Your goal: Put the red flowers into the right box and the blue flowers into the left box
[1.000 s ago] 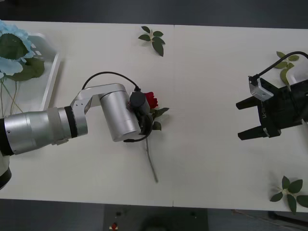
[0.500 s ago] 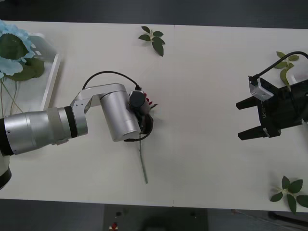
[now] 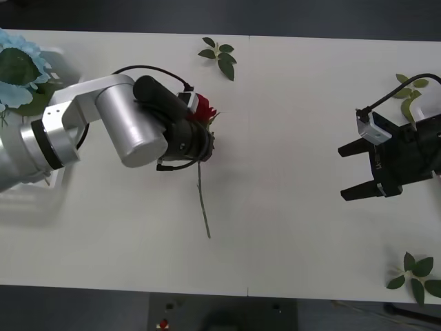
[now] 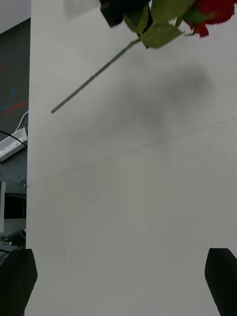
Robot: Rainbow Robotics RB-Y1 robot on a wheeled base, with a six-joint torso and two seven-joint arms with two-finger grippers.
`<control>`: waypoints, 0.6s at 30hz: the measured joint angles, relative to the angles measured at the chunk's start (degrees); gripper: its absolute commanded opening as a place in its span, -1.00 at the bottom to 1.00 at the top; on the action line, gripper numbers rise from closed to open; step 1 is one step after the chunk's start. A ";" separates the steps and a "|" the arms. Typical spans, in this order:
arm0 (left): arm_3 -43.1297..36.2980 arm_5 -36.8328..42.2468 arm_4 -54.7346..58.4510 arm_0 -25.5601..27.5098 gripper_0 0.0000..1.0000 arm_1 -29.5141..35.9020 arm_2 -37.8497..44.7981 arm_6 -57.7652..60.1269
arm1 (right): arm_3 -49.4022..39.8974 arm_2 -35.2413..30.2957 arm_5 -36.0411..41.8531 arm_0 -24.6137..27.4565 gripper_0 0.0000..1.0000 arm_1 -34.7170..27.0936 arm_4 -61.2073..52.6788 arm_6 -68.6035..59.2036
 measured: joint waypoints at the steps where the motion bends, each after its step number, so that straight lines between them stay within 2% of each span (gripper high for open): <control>1: -1.08 0.00 1.49 0.00 -1.00 1.43 0.92 -0.44 | 0.02 0.00 0.00 0.00 1.00 0.00 0.00 0.00; 6: -6.74 -0.04 6.73 1.54 -1.00 6.58 7.68 -5.32 | 0.06 -0.01 0.00 -0.01 1.00 0.00 0.00 0.00; 13: -17.25 -0.05 17.44 12.47 -1.00 9.22 28.21 -13.40 | 0.07 -0.02 0.00 -0.01 1.00 -0.01 0.00 0.00; 18: -22.17 -0.11 26.49 16.80 -1.00 10.89 36.30 -16.80 | 0.08 -0.03 0.00 -0.01 1.00 -0.01 0.00 0.00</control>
